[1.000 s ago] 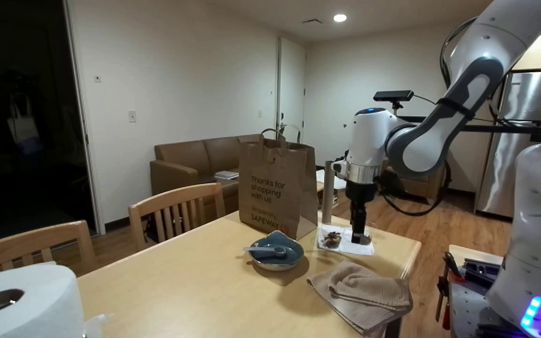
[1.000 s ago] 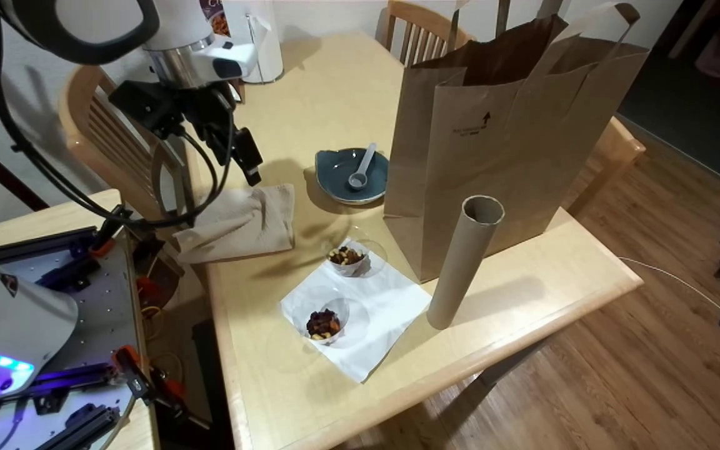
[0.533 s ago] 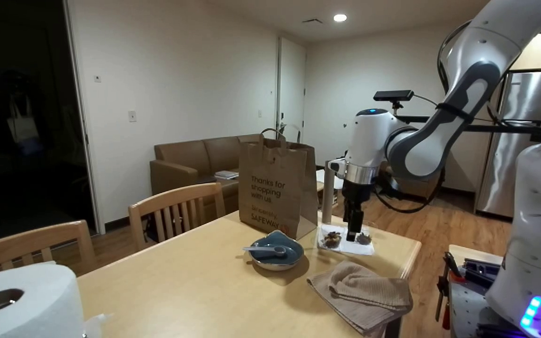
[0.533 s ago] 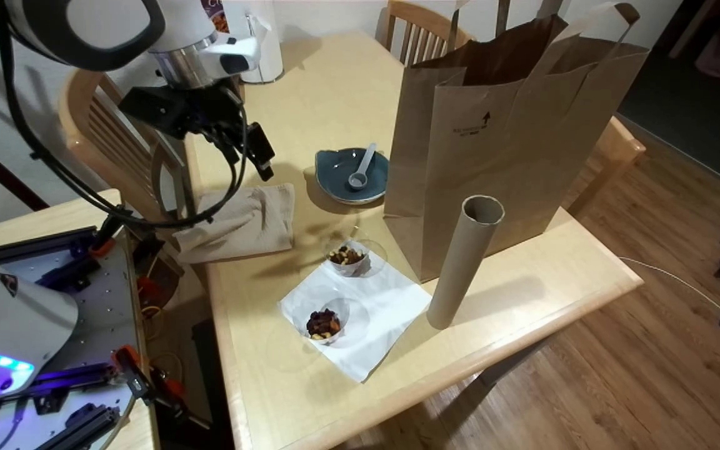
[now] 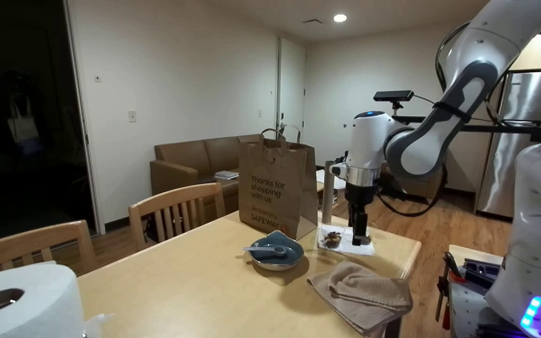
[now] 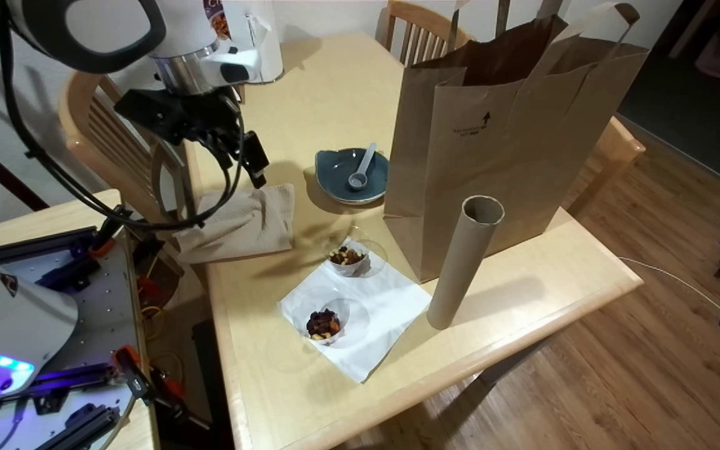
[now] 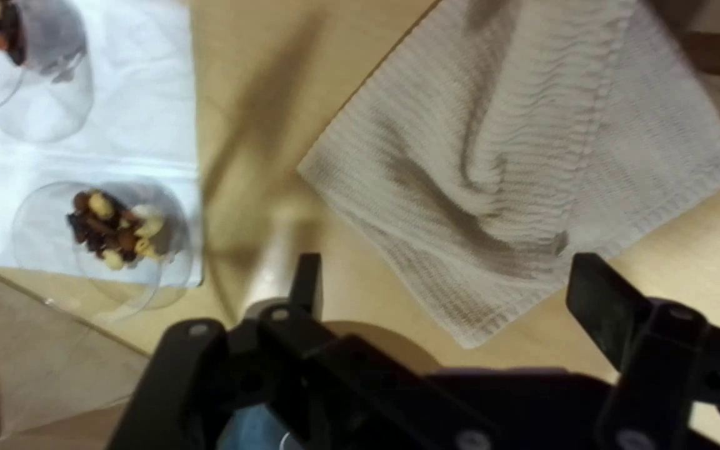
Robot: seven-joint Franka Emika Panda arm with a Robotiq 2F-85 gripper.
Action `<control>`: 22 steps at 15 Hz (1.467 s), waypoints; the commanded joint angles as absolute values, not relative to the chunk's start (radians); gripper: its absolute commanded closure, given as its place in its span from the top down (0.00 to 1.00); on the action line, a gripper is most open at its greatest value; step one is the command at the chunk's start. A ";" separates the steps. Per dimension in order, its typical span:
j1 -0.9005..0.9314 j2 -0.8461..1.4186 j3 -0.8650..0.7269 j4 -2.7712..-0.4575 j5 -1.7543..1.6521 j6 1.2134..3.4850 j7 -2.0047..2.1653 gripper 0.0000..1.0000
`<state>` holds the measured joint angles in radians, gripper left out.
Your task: Use the cloth to wipe the table.
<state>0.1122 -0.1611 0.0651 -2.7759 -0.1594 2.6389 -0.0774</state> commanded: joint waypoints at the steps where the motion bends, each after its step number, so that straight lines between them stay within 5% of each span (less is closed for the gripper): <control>1: 0.190 -0.160 0.024 -2.750 0.099 2.477 -0.300 1.00; 6: 0.175 -0.161 0.043 -2.750 0.109 2.475 -0.301 1.00; 14: 0.057 -0.195 0.151 -2.754 -0.325 2.429 0.363 1.00; 22: 0.078 -0.174 0.135 -2.757 -0.257 2.460 0.279 1.00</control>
<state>0.0835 -0.1759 0.1295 -2.7547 -0.2714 2.4467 0.2896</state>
